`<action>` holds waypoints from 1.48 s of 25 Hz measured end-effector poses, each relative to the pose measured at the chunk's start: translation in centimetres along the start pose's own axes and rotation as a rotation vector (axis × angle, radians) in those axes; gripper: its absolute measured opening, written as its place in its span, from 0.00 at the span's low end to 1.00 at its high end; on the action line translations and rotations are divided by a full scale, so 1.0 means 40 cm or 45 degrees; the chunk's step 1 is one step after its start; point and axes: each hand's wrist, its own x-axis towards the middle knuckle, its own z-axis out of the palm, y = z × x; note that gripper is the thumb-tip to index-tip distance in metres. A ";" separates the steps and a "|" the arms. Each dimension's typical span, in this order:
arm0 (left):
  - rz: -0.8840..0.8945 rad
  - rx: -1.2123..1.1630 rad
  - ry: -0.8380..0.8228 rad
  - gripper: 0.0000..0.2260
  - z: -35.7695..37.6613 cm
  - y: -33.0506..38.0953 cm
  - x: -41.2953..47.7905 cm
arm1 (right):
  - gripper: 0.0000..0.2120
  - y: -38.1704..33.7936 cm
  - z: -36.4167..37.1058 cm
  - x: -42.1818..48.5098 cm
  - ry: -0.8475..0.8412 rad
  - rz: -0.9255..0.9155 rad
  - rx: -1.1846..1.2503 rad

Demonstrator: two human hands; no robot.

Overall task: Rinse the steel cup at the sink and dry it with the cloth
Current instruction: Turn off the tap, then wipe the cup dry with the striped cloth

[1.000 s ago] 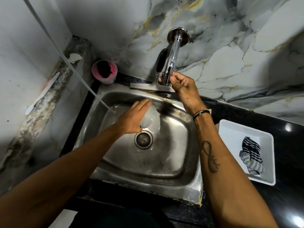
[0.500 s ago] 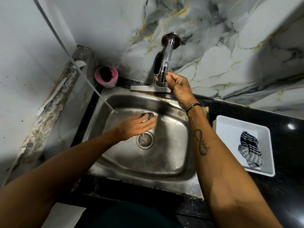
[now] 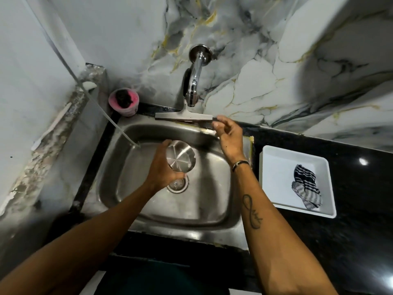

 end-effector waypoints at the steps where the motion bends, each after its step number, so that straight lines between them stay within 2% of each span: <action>1: -0.089 -0.122 0.043 0.52 0.027 0.011 -0.009 | 0.16 0.048 -0.048 -0.030 0.024 0.007 -0.051; 4: -0.248 -0.269 0.047 0.53 0.098 0.034 -0.028 | 0.18 0.186 -0.219 -0.113 0.041 0.104 -0.258; 9: -0.243 -0.291 0.016 0.59 0.239 0.074 -0.035 | 0.27 0.359 -0.547 -0.177 0.136 0.243 -0.956; 14: -0.252 -0.216 0.010 0.54 0.342 0.121 -0.054 | 0.35 0.446 -0.714 -0.145 0.002 0.278 -1.326; 17: -0.214 -0.168 0.019 0.52 0.376 0.141 -0.064 | 0.40 0.472 -0.767 -0.094 -0.174 0.348 -1.424; 20: -0.221 -0.111 -0.011 0.52 0.376 0.149 -0.069 | 0.38 0.506 -0.792 -0.071 -0.350 0.376 -1.532; 24: -0.279 -0.149 0.007 0.53 0.362 0.147 -0.085 | 0.32 0.548 -0.785 -0.068 -0.244 0.341 -1.494; 27: -0.266 -0.147 0.025 0.55 0.341 0.155 -0.086 | 0.26 0.536 -0.804 -0.053 -0.103 0.230 -1.433; 30: -0.214 -0.119 0.011 0.58 0.303 0.156 -0.074 | 0.20 0.455 -0.784 -0.042 0.155 0.155 -1.115; 32: -0.158 -0.134 0.006 0.58 0.265 0.159 -0.071 | 0.19 0.358 -0.701 -0.060 0.240 -0.110 -0.910; 34: -0.095 -0.180 -0.003 0.56 0.225 0.163 -0.072 | 0.21 0.251 -0.548 -0.105 0.082 -0.496 -0.784; 37: -0.009 -0.267 -0.057 0.55 0.159 0.188 -0.062 | 0.28 0.110 -0.276 -0.208 -0.473 -0.890 -0.932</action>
